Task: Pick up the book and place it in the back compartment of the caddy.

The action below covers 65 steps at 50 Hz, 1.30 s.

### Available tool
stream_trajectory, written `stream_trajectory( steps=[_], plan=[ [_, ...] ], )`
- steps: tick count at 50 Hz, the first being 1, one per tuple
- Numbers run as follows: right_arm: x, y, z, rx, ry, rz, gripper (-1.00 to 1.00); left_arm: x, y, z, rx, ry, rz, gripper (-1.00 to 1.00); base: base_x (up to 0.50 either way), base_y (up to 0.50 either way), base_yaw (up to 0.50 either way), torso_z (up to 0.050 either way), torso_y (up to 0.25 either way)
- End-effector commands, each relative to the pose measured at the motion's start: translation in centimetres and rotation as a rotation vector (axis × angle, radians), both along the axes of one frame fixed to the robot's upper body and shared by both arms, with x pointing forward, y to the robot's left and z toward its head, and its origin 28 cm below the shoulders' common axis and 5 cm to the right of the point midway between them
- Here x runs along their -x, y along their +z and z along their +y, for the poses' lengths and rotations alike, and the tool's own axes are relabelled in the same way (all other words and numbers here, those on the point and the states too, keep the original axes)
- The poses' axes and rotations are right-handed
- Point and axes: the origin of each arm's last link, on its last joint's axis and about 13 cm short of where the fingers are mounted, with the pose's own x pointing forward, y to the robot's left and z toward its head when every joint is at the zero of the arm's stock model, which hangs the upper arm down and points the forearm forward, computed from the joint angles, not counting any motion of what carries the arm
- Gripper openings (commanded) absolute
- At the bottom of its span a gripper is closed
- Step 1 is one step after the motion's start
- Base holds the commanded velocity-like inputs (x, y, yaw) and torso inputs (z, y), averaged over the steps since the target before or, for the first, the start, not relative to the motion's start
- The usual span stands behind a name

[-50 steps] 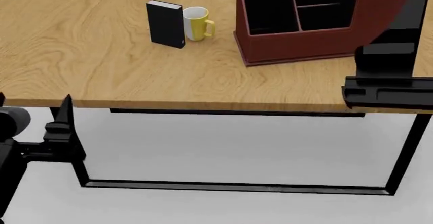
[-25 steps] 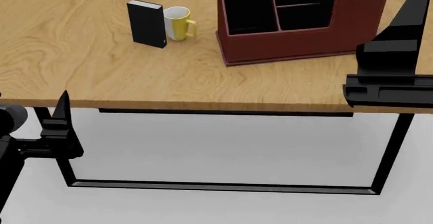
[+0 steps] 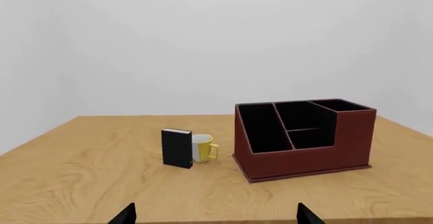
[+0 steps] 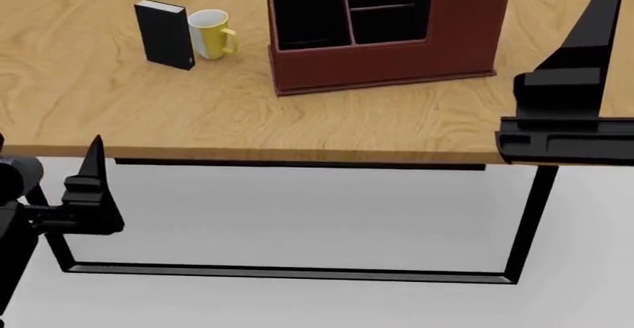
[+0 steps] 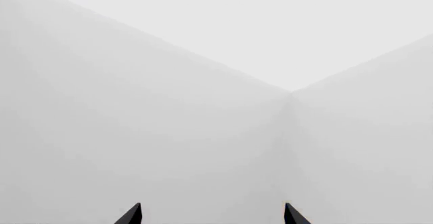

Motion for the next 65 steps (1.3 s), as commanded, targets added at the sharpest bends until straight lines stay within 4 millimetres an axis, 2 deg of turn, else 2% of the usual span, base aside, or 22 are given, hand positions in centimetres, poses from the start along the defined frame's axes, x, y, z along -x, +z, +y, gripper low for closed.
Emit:
stream_trajectory(
  steps=[1,7,24,65],
  plan=[
    [0.05,-0.10,0.06,0.003,0.005,0.001,1.00,0.02,-0.14,-0.06,-0.002,-0.003,0.002,1.00,0.00,-0.33,0.00,0.000,0.000],
    [0.09,-0.08,0.04,0.006,0.004,0.003,1.00,0.06,-0.06,-0.03,0.002,-0.002,0.000,1.00,0.00,-0.31,0.00,0.000,0.000],
    [-0.08,-0.08,0.15,-0.007,0.003,-0.010,1.00,-0.14,-0.18,-0.05,0.017,-0.004,0.007,1.00,0.00,0.00,0.00,0.000,0.000],
    [0.29,-0.02,0.51,0.022,0.002,0.004,1.00,0.07,0.10,0.54,0.035,0.014,-0.023,1.00,0.32,-0.06,0.00,0.000,0.000]
  ],
)
